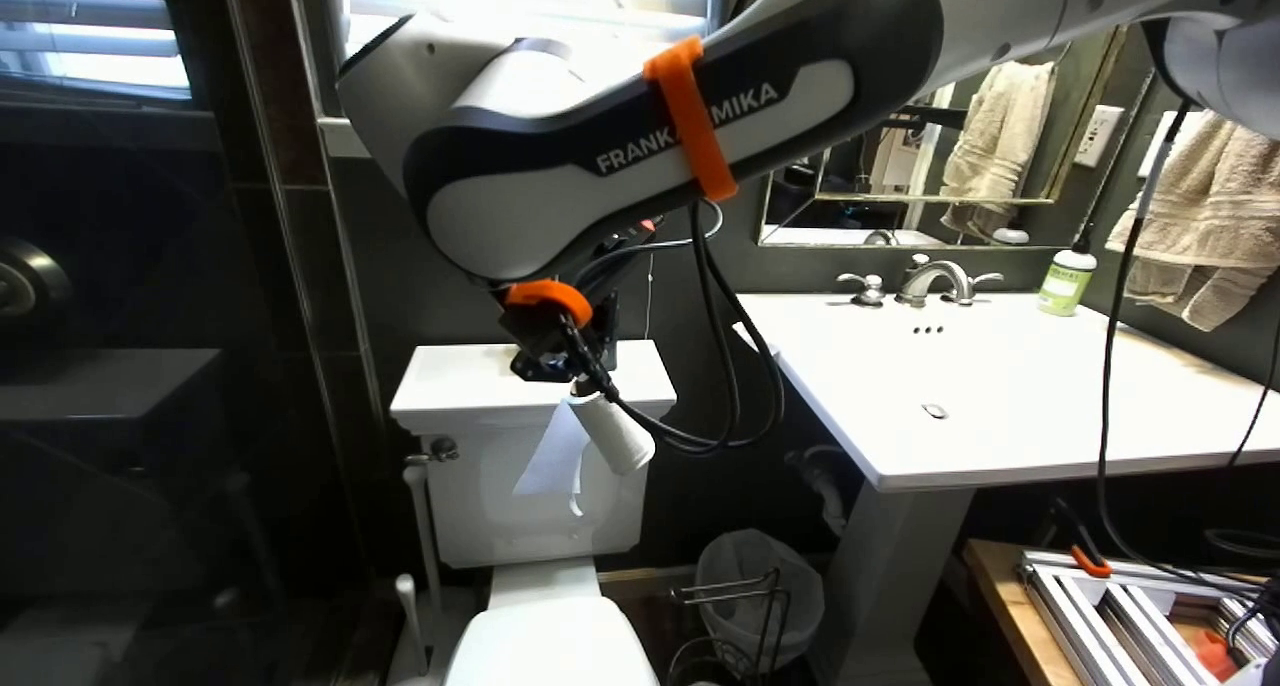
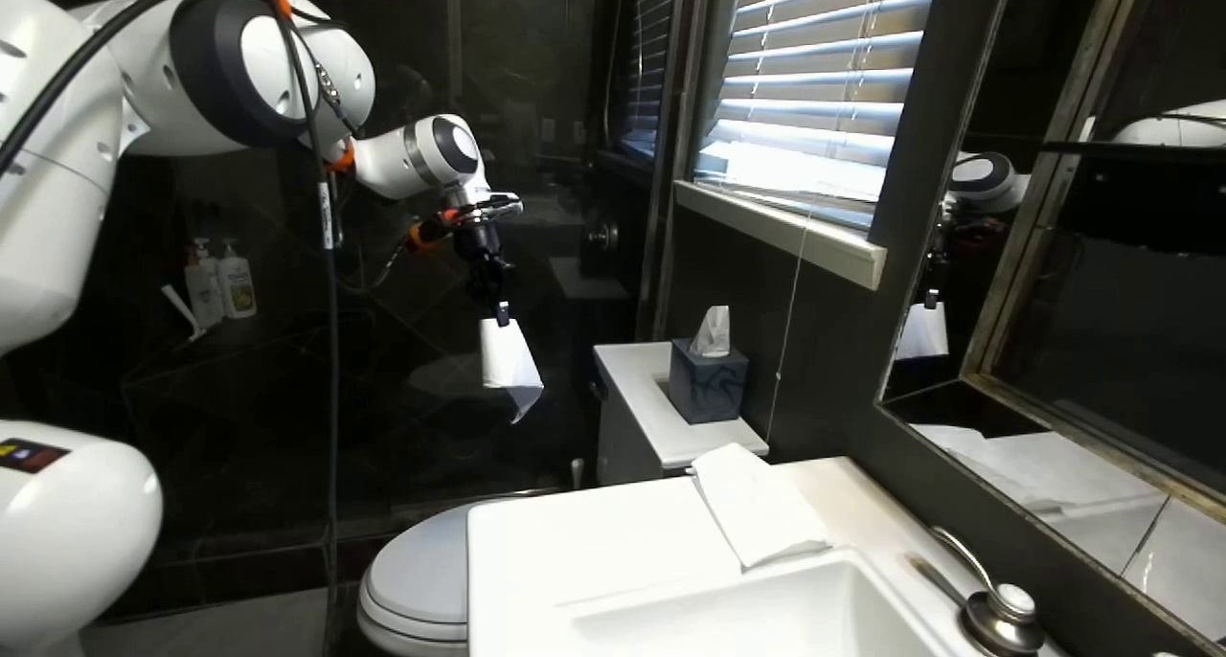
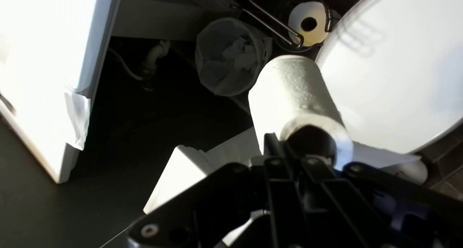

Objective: Put the tissue roll on the tissue holder

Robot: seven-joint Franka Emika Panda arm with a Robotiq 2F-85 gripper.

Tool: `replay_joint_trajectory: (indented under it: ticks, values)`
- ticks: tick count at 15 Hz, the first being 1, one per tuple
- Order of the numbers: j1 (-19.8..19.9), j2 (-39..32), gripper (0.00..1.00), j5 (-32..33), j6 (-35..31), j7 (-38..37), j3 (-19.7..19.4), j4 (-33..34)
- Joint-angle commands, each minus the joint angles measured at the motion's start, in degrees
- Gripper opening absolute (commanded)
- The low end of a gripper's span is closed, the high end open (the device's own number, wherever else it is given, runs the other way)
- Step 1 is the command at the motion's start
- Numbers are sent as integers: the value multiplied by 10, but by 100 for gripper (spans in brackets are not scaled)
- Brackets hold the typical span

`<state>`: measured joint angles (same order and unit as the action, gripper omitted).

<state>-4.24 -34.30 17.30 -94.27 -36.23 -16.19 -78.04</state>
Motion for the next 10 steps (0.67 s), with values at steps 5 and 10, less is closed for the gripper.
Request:
replay_joint_trajectory:
  ticks: [5,10]
  values:
    - [13,-11,1,20,18,-9,13,14]
    - [-8,-108,1,54,58,-8,27,79]
